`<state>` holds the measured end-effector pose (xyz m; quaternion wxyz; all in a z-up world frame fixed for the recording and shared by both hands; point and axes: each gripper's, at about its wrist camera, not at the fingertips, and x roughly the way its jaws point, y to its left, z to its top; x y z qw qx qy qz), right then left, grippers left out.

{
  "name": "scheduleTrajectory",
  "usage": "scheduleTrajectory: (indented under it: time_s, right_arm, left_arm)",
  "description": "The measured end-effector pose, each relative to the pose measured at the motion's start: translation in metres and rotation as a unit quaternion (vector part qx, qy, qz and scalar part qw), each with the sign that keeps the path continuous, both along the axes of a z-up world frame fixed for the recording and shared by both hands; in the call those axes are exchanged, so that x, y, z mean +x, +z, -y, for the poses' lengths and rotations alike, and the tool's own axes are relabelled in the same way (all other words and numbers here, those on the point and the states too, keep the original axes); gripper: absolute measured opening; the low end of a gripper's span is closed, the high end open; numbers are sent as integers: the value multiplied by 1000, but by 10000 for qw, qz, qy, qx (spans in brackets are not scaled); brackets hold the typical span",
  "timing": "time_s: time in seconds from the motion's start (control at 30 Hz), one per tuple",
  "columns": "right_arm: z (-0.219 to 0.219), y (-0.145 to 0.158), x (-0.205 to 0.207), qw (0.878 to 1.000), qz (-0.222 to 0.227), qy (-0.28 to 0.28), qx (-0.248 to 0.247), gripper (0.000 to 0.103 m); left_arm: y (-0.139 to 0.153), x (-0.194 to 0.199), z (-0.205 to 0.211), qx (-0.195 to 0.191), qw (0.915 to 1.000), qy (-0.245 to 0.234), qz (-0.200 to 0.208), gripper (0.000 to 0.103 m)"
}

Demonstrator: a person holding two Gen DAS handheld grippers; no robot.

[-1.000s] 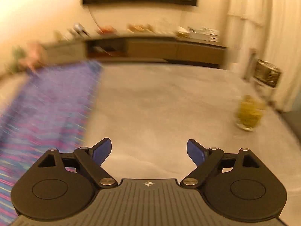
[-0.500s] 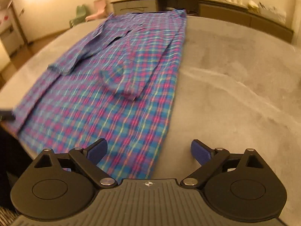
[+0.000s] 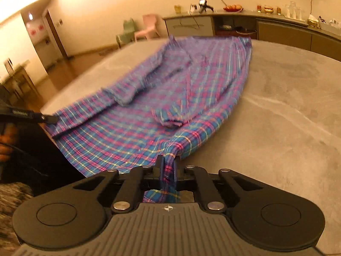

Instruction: Fold clothes

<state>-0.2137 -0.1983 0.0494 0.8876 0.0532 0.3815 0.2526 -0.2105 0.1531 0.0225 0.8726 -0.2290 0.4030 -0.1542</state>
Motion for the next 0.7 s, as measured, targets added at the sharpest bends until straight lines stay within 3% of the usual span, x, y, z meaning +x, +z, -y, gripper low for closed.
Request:
scheduleTrajectory:
  time_s: [0.13,0.23,0.33,0.37,0.4,0.43,0.5,0.57,0.67,0.7]
  right_arm:
    - [20,40,29,9987,224,31,463,8]
    - [28,62,99,9962,446,-192,718,8]
    - [32,57,191,9916,282,-937,842,9]
    - [36,43,219,9872,87,-1313,897,10]
    - [42,24,246,9804,-175,-1692,992,18]
    - [48,7,264,9732,-417,-1977,1095,36]
    - [61,-20,276,9626,-725,-2256,1315,53]
    - [71,-33,263,9610,-651,-2254,1462,55]
    - [67,-31,258,9683,-643,-1990,1365,57]
    - [60,-28,257,9737,-547,-1790,1302,58]
  left_arm:
    - [46,45,-11,-325,9984,-69,463,2]
    - [69,126,-8,-352,9972,171,632,2]
    - [50,152,-5,-250,9973,321,617,9]
    - [43,160,-4,-214,9972,369,610,17]
    - [37,167,-3,-179,9972,417,602,25]
    - [30,175,-2,-143,9970,466,595,30]
    - [16,191,0,-72,9967,563,580,44]
    - [3,206,3,0,9962,659,565,52]
    - [-17,229,6,107,9952,804,543,51]
    - [-19,229,15,242,9960,581,638,50]
